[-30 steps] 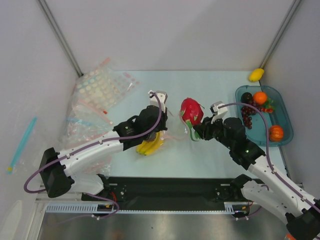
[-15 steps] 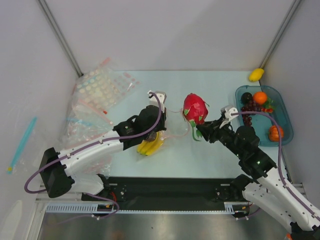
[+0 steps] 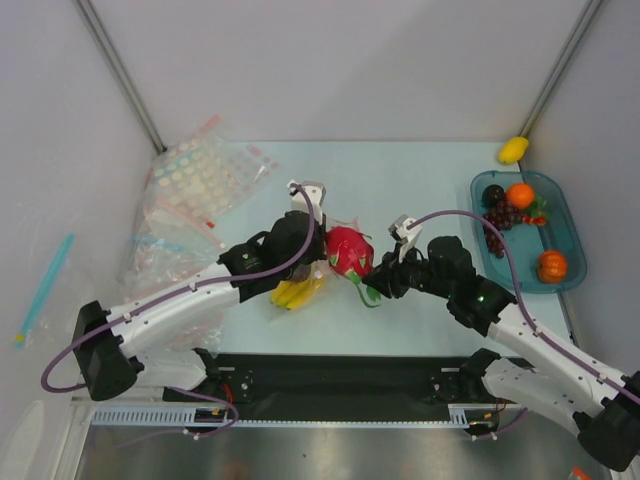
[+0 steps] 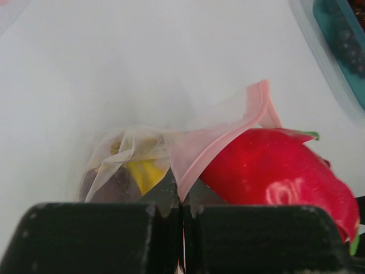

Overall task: Place the food in the zip-top bag and seal the zipper
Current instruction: Place the fake fruit in the zipper food storage bag.

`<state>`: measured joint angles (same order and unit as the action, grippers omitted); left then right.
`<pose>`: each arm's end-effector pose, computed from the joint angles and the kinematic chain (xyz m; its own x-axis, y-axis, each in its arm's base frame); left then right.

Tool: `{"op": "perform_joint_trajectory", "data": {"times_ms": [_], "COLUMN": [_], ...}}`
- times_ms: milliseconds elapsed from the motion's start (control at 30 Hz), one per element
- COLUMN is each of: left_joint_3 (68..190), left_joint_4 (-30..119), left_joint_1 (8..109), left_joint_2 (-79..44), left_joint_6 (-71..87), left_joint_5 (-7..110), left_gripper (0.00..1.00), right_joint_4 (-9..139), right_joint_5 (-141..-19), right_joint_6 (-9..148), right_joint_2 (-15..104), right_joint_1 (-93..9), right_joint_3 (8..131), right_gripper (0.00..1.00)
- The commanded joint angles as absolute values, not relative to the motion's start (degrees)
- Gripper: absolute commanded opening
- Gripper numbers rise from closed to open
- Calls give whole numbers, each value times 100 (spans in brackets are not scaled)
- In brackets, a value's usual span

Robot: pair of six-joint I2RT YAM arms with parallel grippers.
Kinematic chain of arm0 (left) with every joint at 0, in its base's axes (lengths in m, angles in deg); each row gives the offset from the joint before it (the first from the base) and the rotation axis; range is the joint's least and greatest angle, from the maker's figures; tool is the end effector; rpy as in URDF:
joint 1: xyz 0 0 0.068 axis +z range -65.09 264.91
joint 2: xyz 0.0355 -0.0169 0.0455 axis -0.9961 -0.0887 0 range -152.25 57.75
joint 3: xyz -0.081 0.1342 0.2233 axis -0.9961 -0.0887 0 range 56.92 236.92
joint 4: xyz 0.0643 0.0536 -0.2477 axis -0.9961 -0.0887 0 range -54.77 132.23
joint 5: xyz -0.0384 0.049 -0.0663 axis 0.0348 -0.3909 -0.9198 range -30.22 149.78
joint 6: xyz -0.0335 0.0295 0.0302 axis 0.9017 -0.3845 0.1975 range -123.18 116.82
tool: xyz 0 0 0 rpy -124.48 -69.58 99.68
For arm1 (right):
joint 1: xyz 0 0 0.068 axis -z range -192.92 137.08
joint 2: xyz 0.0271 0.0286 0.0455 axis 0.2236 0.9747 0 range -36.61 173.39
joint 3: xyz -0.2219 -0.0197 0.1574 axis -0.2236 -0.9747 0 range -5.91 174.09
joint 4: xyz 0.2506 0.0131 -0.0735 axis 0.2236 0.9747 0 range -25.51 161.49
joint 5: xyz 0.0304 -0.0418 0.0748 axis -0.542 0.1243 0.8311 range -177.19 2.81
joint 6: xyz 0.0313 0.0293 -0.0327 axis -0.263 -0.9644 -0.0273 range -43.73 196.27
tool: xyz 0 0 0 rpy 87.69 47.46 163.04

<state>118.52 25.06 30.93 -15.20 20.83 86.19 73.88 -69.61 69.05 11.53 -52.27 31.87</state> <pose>0.1820 -0.2234 0.3260 -0.4576 0.0098 -0.8891 0.3377 0.9269 -0.1636 0.1457 0.1334 0.2886 -0.3629 -0.1426 -0.9209 -0.7848 0.5795 0.2196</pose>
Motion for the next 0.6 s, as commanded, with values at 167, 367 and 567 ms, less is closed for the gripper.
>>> {"op": "perform_joint_trajectory", "data": {"times_ms": [167,367,567], "left_joint_3": [11809,12274,12363], "left_joint_4": [2966,2545,2500], "left_joint_1": [3068,2762,2506], "left_joint_2": [-1186,-1625,-1679], "left_joint_6": [1906,1599,1344], "left_joint_5": [8017,8025,8561], "left_gripper": [0,0,0], "right_joint_4": [7318,7854,8118], "right_joint_5": [-6741,-6856,-6216], "right_joint_6": [6986,7038,6697], "right_joint_2": [1463,1805,2385], "right_joint_1": [-5291,-5300,-5265], "right_joint_3": [3874,4172,4444], "right_gripper": [0,0,0]}}
